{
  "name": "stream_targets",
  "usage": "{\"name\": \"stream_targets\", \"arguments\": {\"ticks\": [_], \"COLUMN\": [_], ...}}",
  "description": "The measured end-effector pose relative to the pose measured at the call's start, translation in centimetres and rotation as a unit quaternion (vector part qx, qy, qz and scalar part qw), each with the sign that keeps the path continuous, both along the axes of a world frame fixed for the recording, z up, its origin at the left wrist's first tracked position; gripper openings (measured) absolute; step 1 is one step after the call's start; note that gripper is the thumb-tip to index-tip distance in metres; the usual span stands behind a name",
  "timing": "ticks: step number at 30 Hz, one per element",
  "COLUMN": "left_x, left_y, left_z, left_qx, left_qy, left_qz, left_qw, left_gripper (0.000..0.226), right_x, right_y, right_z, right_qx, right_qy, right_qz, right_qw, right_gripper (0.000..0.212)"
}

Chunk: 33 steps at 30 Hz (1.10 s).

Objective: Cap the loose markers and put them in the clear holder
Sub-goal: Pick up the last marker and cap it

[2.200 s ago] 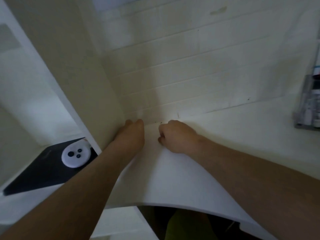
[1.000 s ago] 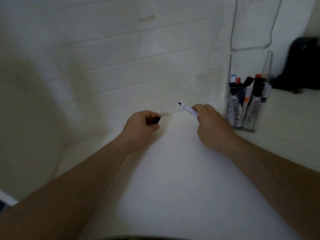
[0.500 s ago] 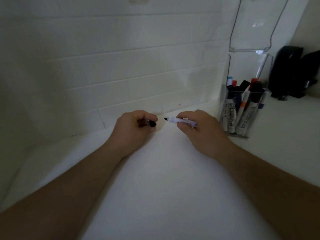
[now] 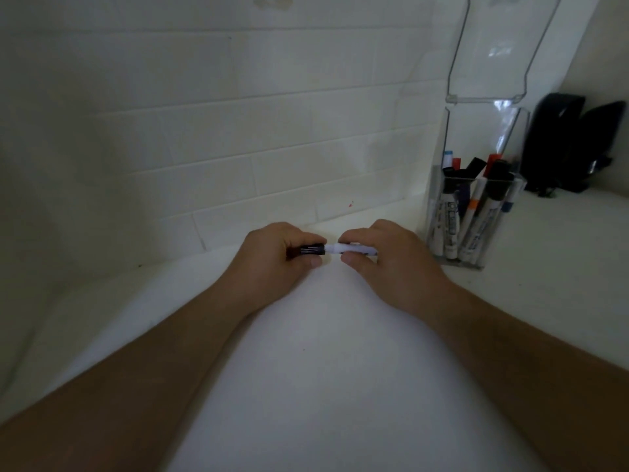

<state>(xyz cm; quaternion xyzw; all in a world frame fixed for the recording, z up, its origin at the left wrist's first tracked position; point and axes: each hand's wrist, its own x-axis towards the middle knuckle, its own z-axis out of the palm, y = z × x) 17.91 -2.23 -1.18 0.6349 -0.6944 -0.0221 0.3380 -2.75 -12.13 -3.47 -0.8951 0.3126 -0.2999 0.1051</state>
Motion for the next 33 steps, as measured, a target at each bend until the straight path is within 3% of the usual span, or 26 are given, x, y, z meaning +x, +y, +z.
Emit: {"name": "stream_targets", "arguments": {"ticks": [5, 12, 17, 19, 22, 25, 33], "left_x": [-1.0, -1.0, -1.9, -2.2, -2.9, -4.1, -5.1], "left_y": [0.1, -0.4, -0.1, 0.2, 0.4, 0.6, 1.1], "left_z": [0.3, -0.4, 0.2, 0.3, 0.3, 0.6, 0.4], "left_qx": [-0.027, -0.055, -0.065, -0.048, 0.002, 0.009, -0.003], "left_qy": [-0.063, -0.051, -0.055, -0.016, 0.142, 0.271, 0.227], "left_qz": [-0.009, 0.025, -0.042, -0.057, -0.024, -0.003, 0.020], "left_qw": [0.998, 0.997, 0.995, 0.997, 0.990, 0.963, 0.974], "left_gripper": [0.021, 0.024, 0.028, 0.025, 0.008, 0.016, 0.022], "right_x": [-0.2, 0.1, 0.1, 0.1, 0.3, 0.3, 0.3], "right_y": [0.7, 2.3, 2.8, 3.0, 3.6, 4.0, 4.3], "right_z": [0.6, 1.4, 1.5, 1.6, 1.8, 2.1, 1.9], "right_qx": [-0.041, -0.023, -0.005, -0.014, -0.030, -0.055, -0.105], "right_qy": [-0.008, 0.040, 0.028, 0.022, 0.000, -0.003, -0.012], "right_qz": [-0.045, -0.071, -0.050, -0.046, -0.029, -0.034, -0.044], "right_qw": [0.998, 0.996, 0.998, 0.999, 0.999, 0.998, 0.993], "right_gripper": [0.028, 0.033, 0.045, 0.046, 0.037, 0.034, 0.039]}}
